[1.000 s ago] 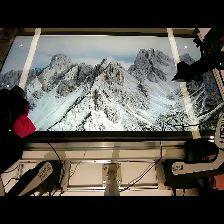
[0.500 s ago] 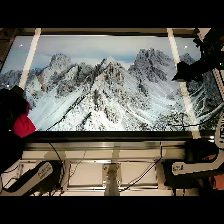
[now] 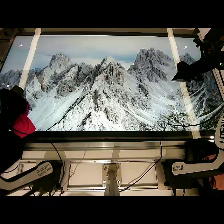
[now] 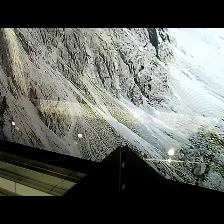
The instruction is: Fold the clothes and pants, and hang the long-sleeved shirts on hangers.
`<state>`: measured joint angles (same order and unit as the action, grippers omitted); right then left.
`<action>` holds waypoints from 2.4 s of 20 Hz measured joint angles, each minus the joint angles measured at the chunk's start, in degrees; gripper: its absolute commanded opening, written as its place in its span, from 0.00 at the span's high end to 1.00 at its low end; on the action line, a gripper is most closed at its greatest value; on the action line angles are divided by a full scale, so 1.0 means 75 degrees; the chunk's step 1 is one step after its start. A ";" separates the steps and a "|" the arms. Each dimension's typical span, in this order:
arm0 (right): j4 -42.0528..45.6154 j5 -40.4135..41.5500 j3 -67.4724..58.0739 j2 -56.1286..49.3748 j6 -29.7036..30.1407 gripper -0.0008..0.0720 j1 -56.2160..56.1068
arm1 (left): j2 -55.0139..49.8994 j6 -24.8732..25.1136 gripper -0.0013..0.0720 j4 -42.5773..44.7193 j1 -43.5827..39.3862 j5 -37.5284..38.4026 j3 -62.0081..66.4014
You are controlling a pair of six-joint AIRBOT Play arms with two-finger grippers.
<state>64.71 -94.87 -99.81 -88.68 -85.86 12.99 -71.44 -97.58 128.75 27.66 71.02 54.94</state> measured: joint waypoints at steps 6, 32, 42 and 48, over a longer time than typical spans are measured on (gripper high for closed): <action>0.0000 0.0000 0.0000 0.0006 0.0000 0.97 -0.0003 | -0.0058 -0.0169 0.97 0.0143 0.0000 -0.0003 0.0000; 0.0501 0.2162 -0.0414 -0.0003 -0.0087 0.97 0.0248 | -0.0175 -0.0350 0.98 -0.5525 -0.5913 -0.1766 0.4797; 0.1609 0.2710 -0.1276 -0.0009 -0.0271 0.92 0.2145 | -0.4167 -0.1524 0.94 -0.6184 -0.9789 -0.3558 0.8064; 0.1317 0.2780 -0.1323 -0.0026 -0.0289 0.60 0.2757 | -0.5316 -0.1008 0.39 -0.6475 -1.0544 -0.3445 0.8242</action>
<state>74.59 -74.02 -109.73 -88.88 -88.03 33.67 -111.31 -105.14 80.18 -51.42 45.19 116.75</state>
